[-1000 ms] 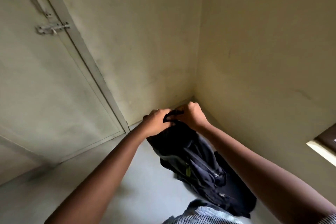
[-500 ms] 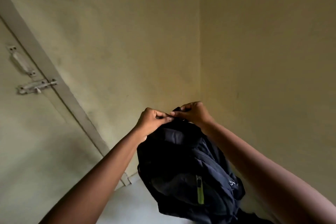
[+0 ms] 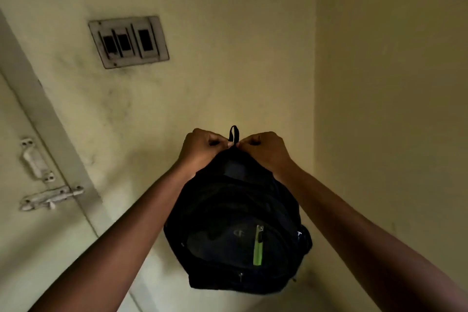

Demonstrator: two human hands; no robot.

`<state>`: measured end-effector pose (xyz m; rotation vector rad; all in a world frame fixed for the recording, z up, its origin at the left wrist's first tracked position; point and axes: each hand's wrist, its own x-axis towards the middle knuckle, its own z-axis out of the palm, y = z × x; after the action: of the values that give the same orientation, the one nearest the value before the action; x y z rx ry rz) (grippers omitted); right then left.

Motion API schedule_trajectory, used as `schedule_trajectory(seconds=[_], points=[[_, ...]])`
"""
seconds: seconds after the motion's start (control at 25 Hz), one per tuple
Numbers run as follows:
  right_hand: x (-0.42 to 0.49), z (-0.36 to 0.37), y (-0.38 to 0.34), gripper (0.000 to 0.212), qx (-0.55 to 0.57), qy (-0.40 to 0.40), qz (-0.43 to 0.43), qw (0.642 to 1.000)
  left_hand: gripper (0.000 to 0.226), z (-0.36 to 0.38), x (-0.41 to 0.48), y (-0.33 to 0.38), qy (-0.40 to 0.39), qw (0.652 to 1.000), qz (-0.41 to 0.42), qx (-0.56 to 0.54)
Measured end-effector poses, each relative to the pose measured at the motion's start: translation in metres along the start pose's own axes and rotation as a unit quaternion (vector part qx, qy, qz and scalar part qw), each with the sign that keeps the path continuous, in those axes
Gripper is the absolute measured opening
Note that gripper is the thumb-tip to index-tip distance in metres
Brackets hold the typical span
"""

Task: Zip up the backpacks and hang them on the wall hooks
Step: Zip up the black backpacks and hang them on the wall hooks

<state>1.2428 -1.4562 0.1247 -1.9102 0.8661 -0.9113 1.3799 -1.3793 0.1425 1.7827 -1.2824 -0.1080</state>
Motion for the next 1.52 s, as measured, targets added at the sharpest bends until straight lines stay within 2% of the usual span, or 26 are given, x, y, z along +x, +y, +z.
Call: schedule_trajectory(seconds=[0.08, 0.28, 0.36, 0.6, 0.88, 1.16, 1.4, 1.52], points=[[0.038, -0.003, -0.017, 0.02, -0.027, 0.03, -0.04, 0.998, 0.015, -0.012, 0.041, 0.009, 0.016, 0.999, 0.029, 0.012], [0.136, -0.023, -0.073, 0.023, -0.13, 0.102, -0.14, 0.976, 0.019, -0.042, 0.139, 0.04, 0.078, 0.992, 0.072, -0.072], [0.165, -0.036, -0.098, 0.023, -0.15, 0.137, -0.168, 0.965, 0.018, -0.055, 0.172, 0.057, 0.101, 0.985, 0.114, -0.084], [0.22, -0.083, -0.171, 0.019, -0.164, 0.231, -0.219, 0.934, 0.018, -0.082, 0.25, 0.12, 0.186, 0.957, 0.219, -0.043], [0.304, -0.131, -0.219, 0.017, -0.123, 0.269, -0.276, 0.915, 0.018, -0.101, 0.336, 0.184, 0.23, 0.933, 0.276, -0.002], [0.383, -0.178, -0.28, 0.016, -0.091, 0.26, -0.338, 0.9, 0.019, -0.126, 0.41, 0.248, 0.297, 0.917, 0.265, 0.021], [0.418, -0.202, -0.334, 0.019, -0.083, 0.298, -0.38, 0.872, 0.018, -0.158, 0.447, 0.296, 0.358, 0.898, 0.253, 0.045], [0.433, -0.207, -0.352, 0.023, -0.055, 0.325, -0.388, 0.861, 0.028, -0.174, 0.461, 0.318, 0.377, 0.896, 0.228, 0.062]])
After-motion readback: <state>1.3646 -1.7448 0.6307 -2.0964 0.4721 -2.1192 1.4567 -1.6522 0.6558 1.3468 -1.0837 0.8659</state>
